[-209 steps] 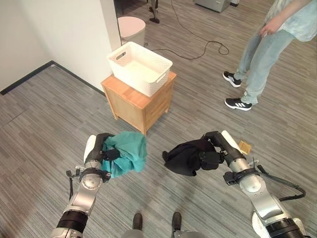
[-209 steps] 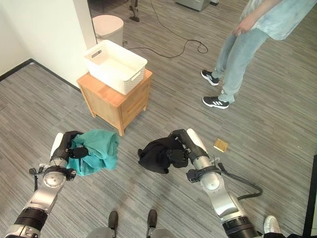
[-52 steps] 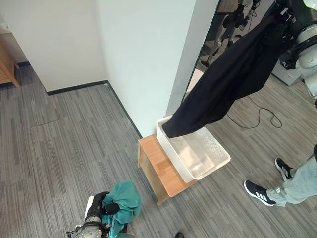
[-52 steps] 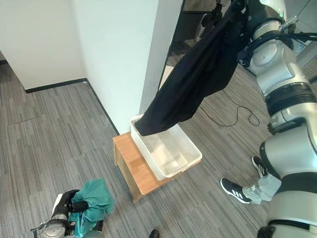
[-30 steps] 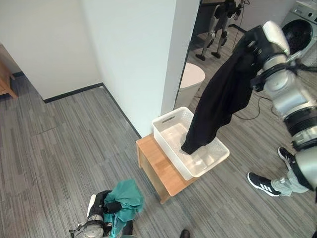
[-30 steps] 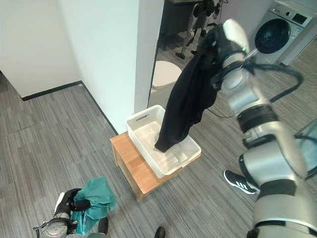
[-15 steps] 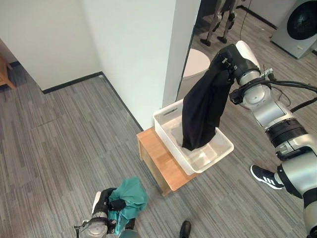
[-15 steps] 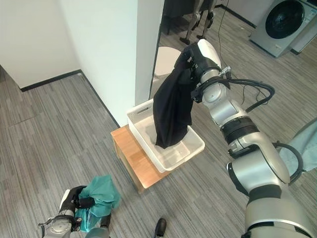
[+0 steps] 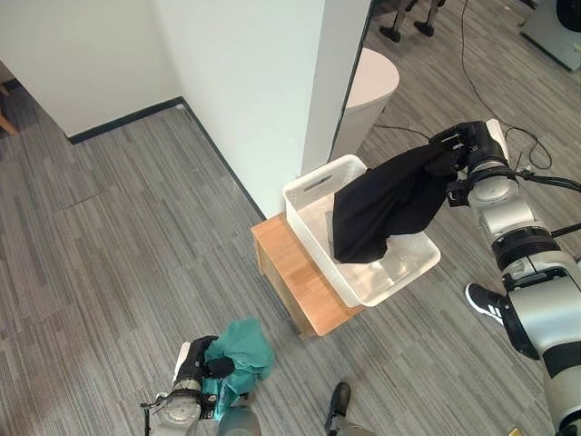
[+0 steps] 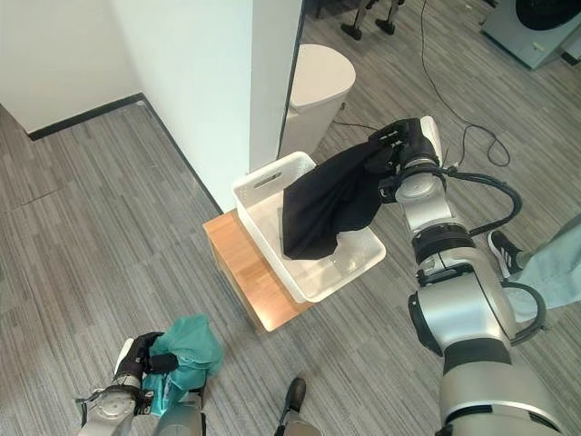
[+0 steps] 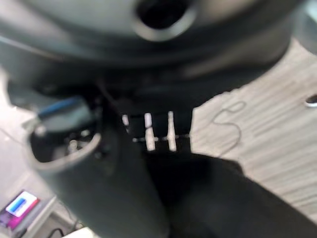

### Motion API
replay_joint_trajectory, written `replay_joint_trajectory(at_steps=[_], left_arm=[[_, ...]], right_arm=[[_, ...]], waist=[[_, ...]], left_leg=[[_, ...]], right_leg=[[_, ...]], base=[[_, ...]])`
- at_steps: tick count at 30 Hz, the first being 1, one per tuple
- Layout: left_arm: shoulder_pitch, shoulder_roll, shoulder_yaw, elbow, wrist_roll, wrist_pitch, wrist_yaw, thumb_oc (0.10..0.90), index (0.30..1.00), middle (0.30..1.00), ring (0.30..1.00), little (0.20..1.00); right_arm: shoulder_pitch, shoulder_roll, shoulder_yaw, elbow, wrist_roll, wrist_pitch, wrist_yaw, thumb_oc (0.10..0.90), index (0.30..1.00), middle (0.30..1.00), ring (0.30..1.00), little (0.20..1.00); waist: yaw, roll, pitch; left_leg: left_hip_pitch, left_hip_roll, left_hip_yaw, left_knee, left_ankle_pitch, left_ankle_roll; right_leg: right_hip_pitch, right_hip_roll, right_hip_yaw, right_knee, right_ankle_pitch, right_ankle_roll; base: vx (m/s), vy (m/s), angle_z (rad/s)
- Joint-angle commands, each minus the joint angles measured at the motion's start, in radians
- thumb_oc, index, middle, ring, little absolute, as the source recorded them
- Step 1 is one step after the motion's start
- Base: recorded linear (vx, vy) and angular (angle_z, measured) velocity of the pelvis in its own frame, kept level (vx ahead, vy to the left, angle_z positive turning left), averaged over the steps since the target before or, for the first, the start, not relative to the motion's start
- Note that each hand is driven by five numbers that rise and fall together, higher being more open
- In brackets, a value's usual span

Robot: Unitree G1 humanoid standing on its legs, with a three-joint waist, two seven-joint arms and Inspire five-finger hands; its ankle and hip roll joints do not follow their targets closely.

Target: Pick up bed clothes into laundry basket.

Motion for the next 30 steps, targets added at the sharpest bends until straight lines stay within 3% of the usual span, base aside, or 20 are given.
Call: replay_joint_trajectory(at_steps=[1,17,25,30], left_arm=[[-0.041,0.032,-0.034,-0.051,-0.014,-0.048,0.016,0.4,0.3,0.3,0.3,0.3],[-0.053,0.015,-0.028,-0.027,-0.027,-0.035,0.034,0.4,0.3,0.3,0.3,0.3],[-0.059,0.009,-0.03,-0.021,-0.024,-0.034,0.04,0.4,0.3,0.3,0.3,0.3],[-0.062,0.007,-0.022,-0.027,-0.003,-0.026,0.037,0.4,0.3,0.3,0.3,0.3]], right_arm=[[-0.152,-0.086,0.027,-0.093,-0.004,-0.079,-0.07,0.8,0.9,0.9,0.9,0.9],[-0.073,-0.112,-0.015,-0.277,0.027,-0.092,-0.107,0.8,0.9,0.9,0.9,0.9],[-0.029,-0.098,-0.021,-0.311,0.024,-0.095,-0.102,0.8,0.9,0.9,0.9,0.9],[0.04,-0.063,0.005,-0.398,-0.098,-0.061,-0.073,0.8,0.9,0.9,0.9,0.9]], waist=[[0.017,-0.041,-0.035],[0.003,-0.064,-0.039],[-0.005,-0.057,-0.031],[-0.009,-0.042,-0.026]], left_leg=[[-0.001,0.004,0.028,0.0,-0.037,-0.015],[0.015,0.01,0.03,0.0,-0.049,-0.014],[0.019,0.009,0.038,0.0,-0.051,-0.015],[0.011,0.013,0.048,0.0,-0.05,-0.017]], right_leg=[[0.048,-0.083,-0.001,0.005,0.027,0.101],[0.054,-0.076,0.006,0.005,0.024,0.099],[0.048,-0.078,0.011,0.005,0.025,0.098],[0.036,-0.083,0.014,0.005,0.025,0.098]], base=[[0.0,0.0,0.0],[0.0,0.0,0.0],[0.0,0.0,0.0],[0.0,-0.007,-0.03]])
